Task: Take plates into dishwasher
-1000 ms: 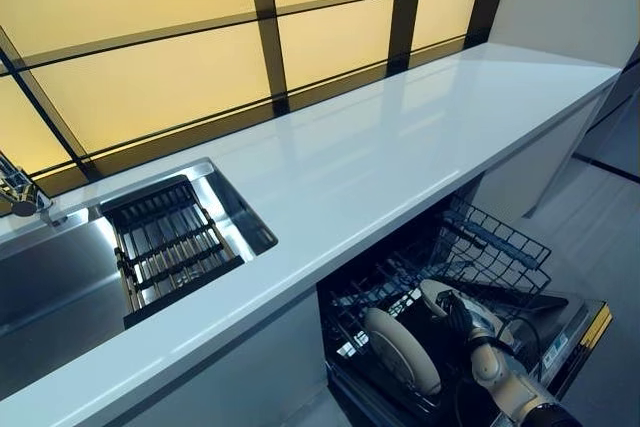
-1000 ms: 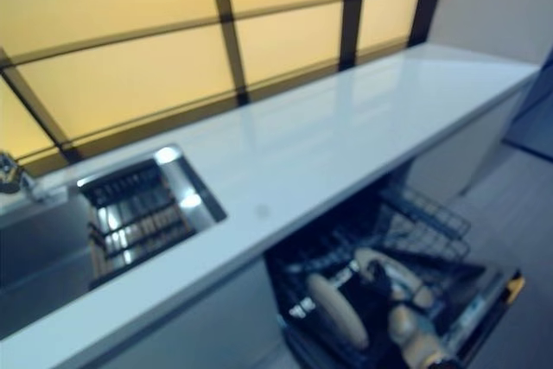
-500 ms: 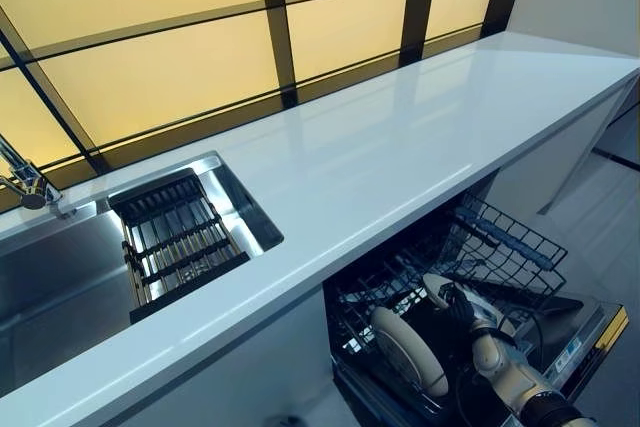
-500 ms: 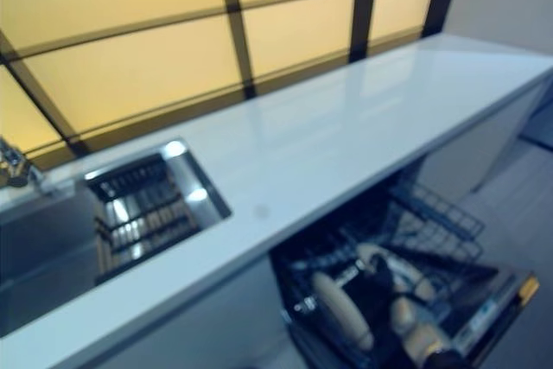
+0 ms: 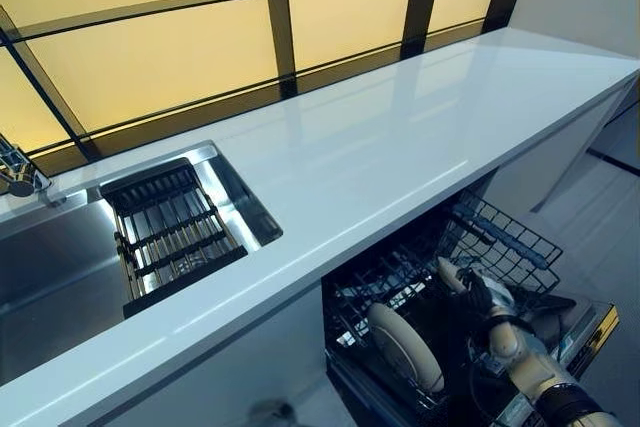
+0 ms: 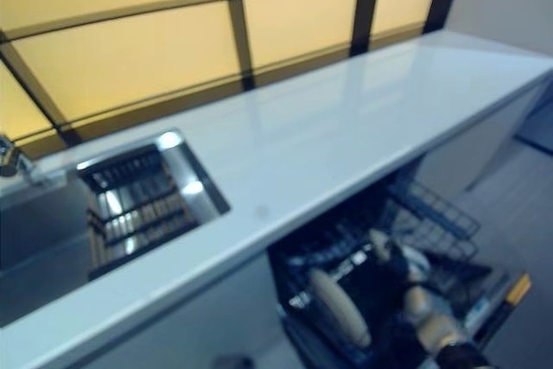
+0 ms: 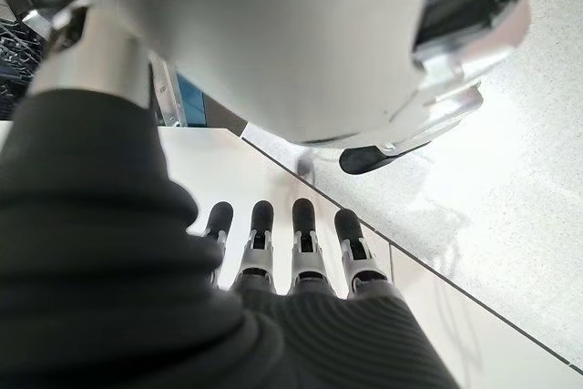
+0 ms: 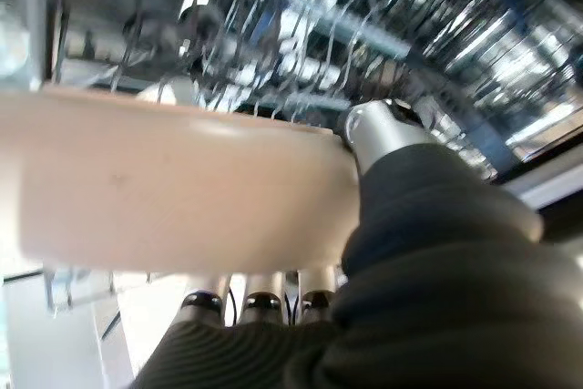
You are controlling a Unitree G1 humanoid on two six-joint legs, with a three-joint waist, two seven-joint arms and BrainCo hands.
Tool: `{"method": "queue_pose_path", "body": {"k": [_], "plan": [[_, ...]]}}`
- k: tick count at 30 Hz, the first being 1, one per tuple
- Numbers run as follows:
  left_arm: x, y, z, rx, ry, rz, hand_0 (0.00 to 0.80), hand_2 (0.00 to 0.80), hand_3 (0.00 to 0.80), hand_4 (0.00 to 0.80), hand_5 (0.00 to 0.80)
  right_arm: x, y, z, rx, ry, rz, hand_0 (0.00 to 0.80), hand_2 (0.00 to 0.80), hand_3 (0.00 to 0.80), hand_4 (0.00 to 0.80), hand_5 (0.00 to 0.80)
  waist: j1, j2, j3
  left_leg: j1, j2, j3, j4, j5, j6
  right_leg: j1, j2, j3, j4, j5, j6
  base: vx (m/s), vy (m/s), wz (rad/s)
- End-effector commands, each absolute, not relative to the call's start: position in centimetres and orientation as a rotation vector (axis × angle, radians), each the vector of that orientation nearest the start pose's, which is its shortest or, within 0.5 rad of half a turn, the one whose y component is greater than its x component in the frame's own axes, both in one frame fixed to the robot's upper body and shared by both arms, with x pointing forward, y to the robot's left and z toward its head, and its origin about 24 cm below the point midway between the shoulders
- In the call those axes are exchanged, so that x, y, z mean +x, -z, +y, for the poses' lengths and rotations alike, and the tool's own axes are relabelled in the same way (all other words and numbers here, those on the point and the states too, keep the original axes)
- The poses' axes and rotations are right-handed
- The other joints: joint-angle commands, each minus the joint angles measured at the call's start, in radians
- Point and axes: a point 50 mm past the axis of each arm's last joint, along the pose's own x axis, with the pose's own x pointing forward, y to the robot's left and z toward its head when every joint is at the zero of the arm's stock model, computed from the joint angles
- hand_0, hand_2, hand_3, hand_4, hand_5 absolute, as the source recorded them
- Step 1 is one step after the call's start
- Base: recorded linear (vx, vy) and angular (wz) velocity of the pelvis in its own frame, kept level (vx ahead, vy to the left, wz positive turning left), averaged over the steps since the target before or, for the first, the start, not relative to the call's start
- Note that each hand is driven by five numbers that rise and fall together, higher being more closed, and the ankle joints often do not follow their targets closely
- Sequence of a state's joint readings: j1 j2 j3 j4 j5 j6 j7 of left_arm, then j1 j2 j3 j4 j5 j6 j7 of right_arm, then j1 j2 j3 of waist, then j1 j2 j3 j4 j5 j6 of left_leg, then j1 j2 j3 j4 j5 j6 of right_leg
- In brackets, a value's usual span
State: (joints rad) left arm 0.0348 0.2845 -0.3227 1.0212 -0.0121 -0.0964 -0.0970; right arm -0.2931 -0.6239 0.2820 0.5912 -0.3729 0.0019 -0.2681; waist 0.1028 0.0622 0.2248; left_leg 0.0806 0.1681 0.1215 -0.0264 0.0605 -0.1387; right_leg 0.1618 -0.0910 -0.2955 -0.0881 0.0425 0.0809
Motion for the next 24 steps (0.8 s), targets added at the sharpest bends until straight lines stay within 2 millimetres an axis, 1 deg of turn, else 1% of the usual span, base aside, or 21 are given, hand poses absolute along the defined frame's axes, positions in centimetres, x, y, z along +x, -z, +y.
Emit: {"method": "queue_pose_path", "body": {"k": [1, 2, 5, 9, 10, 12, 16, 20, 22, 24], "plan": [[13.1, 14.2, 22.2, 0.441, 0.294, 0.992, 0.0, 0.0, 0.0, 0.0, 0.0, 31.6, -7.0, -28.2, -1.116, 0.161, 0.082, 0.8, 0.8, 0.8, 0.8, 0.8, 0.023, -0.049, -0.025, -0.105, -0.014, -0.005, -0.03, 0.107, 0.011, 0.028, -0.009, -0.008, 0.05, -0.038, 0.008, 0.025, -0.032, 0.0], [13.1, 14.2, 22.4, 0.448, 0.294, 0.994, 0.0, 0.0, 0.0, 0.0, 0.0, 31.8, -7.6, -28.7, -1.119, 0.175, 0.089, 0.8, 0.8, 0.8, 0.8, 0.8, 0.026, -0.051, -0.022, -0.103, -0.014, -0.007, -0.031, 0.108, 0.011, 0.03, -0.008, -0.009, 0.05, -0.037, 0.007, 0.0, 0.0, 0.0], [12.9, 14.1, 22.9, 0.455, 0.292, 1.002, 0.0, 0.0, 0.0, 0.0, 0.0, 32.2, -8.6, -29.5, -1.155, 0.186, 0.1, 0.8, 0.8, 0.8, 0.8, 0.8, 0.029, -0.053, -0.021, -0.1, -0.014, -0.01, -0.033, 0.108, 0.011, 0.032, -0.005, -0.008, 0.05, -0.038, 0.006, 0.0, 0.0, 0.0], [12.6, 14.1, 23.4, 0.463, 0.285, 1.011, 0.0, 0.0, 0.0, 0.0, 0.0, 32.3, -10.0, -30.8, -1.22, 0.179, 0.117, 0.8, 0.8, 0.8, 0.8, 0.8, 0.032, -0.058, -0.024, -0.097, -0.014, -0.012, -0.032, 0.107, 0.011, 0.037, -0.005, -0.008, 0.051, -0.04, 0.007, 0.009, -0.006, 0.0], [12.6, 14.1, 23.4, 0.463, 0.285, 1.011, 0.0, 0.0, 0.0, 0.0, 0.0, 32.3, -10.1, -30.8, -1.222, 0.179, 0.117, 0.8, 0.8, 0.8, 0.8, 0.8, 0.033, -0.058, -0.024, -0.097, -0.014, -0.012, -0.032, 0.107, 0.011, 0.037, -0.005, -0.008, 0.052, -0.04, 0.007, 0.044, -0.023, 0.0], [12.5, 14.0, 23.7, 0.468, 0.287, 1.01, 0.0, 0.0, 0.0, 0.0, 0.0, 32.3, -11.0, -31.7, -1.246, 0.173, 0.128, 0.8, 0.8, 0.8, 0.8, 0.8, 0.036, -0.06, -0.025, -0.095, -0.015, -0.015, -0.032, 0.108, 0.011, 0.044, -0.005, -0.009, 0.054, -0.044, 0.006, 0.057, -0.028, 0.02], [12.7, 13.9, 23.9, 0.477, 0.291, 1.006, 0.0, 0.0, 0.0, 0.0, 0.0, 32.3, -11.9, -32.7, -1.26, 0.177, 0.15, 0.8, 0.8, 0.8, 0.8, 0.8, 0.042, -0.057, -0.019, -0.099, -0.015, -0.024, -0.028, 0.111, 0.011, 0.044, -0.008, -0.012, 0.068, -0.051, 0.005, 0.048, -0.039, 0.06], [12.7, 13.8, 24.0, 0.487, 0.29, 1.0, 0.0, 0.0, 0.0, 0.0, 0.0, 32.3, -12.4, -33.1, -1.263, 0.183, 0.146, 0.8, 0.8, 0.8, 0.8, 0.8, 0.046, -0.05, -0.008, -0.108, -0.016, -0.035, -0.024, 0.116, 0.011, 0.038, -0.011, -0.013, 0.081, -0.053, 0.003, 0.031, -0.06, 0.05], [13.2, 13.6, 24.1, 0.495, 0.289, 0.983, 0.0, 0.0, 0.0, 0.0, 0.0, 32.7, -13.2, -33.1, -1.262, 0.204, 0.122, 0.8, 0.8, 0.8, 0.8, 0.8, 0.049, -0.037, 0.008, -0.133, -0.015, -0.053, -0.012, 0.119, 0.012, 0.015, -0.017, -0.016, 0.117, -0.069, -0.001, -0.06, -0.068, 0.04], [13.6, 13.4, 24.2, 0.494, 0.287, 0.969, 0.0, 0.0, 0.0, 0.0, 0.0, 33.0, -13.8, -33.1, -1.263, 0.217, 0.108, 0.8, 0.8, 0.8, 0.8, 0.8, 0.049, -0.031, 0.017, -0.153, -0.016, -0.063, 0.0, 0.119, 0.013, 0.0, -0.021, -0.016, 0.139, -0.079, -0.004, -0.121, -0.046, 0.06]]}}
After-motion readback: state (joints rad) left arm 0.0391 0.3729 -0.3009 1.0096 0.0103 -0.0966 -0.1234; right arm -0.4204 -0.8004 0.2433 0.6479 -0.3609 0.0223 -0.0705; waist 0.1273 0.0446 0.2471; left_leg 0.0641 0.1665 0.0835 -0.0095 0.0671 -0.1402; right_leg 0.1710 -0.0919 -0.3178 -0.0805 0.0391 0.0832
